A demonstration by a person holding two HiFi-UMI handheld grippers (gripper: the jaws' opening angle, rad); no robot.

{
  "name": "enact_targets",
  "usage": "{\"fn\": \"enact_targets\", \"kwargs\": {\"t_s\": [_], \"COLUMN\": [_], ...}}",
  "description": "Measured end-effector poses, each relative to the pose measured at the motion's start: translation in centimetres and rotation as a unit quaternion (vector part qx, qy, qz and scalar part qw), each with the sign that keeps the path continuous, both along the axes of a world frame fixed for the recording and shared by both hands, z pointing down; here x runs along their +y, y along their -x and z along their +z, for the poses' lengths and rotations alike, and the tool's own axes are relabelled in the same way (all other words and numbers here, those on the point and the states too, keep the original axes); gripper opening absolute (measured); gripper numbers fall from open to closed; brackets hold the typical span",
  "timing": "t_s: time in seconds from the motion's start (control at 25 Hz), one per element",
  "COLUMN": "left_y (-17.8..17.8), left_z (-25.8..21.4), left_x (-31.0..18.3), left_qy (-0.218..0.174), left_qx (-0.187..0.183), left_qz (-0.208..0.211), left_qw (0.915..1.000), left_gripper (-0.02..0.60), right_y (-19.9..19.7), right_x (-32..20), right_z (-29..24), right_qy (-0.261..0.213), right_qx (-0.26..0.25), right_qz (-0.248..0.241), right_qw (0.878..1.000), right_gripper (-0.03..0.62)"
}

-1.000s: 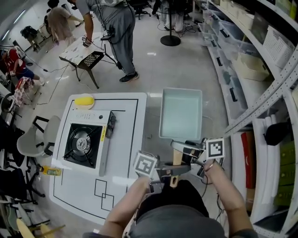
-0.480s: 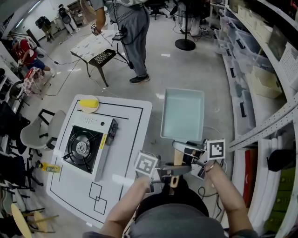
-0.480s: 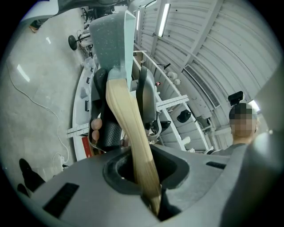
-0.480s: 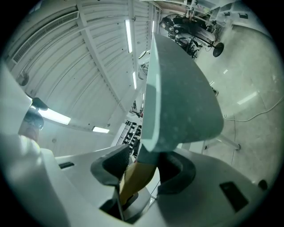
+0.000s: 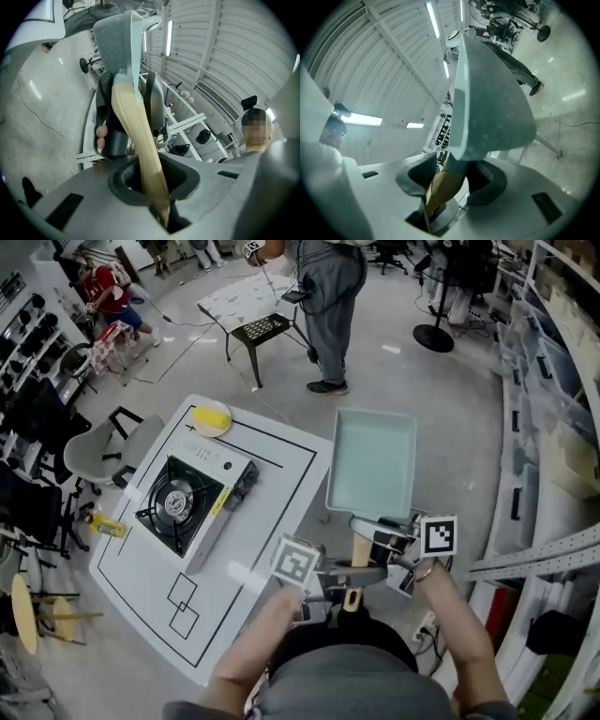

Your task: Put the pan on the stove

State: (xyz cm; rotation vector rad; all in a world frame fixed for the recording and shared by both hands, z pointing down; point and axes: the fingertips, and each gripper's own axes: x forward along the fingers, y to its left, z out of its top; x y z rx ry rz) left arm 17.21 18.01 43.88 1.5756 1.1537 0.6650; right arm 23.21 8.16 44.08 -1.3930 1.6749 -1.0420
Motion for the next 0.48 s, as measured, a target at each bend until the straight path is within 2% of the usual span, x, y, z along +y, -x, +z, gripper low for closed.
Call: {"fn": "enact_targets", "kwargs": {"t_s": [0.24, 0.48], "left_y": [-0.9, -0.4], "left_z": [0.0, -0.1], "left_x": [-2.7, -6.7], "left_qy": [-0.012, -0.013], "left_qx": [-0.004, -0.004], "left_qz": [-0.090, -0.205], "left_qw": [0.9958, 0.9786], "left_gripper": [0.048, 0.048], "right_y": [0.8, 4.0], "right_x": [-3.5, -8.3], "right_z": [-0.6, -0.5], "right_qy": [-0.004, -0.012], "right_qx": [0.003, -0.002], "right_qz": [-0.088, -0.203], "right_qw": [0.996, 0.979], "right_gripper": [0.182, 0.183]}}
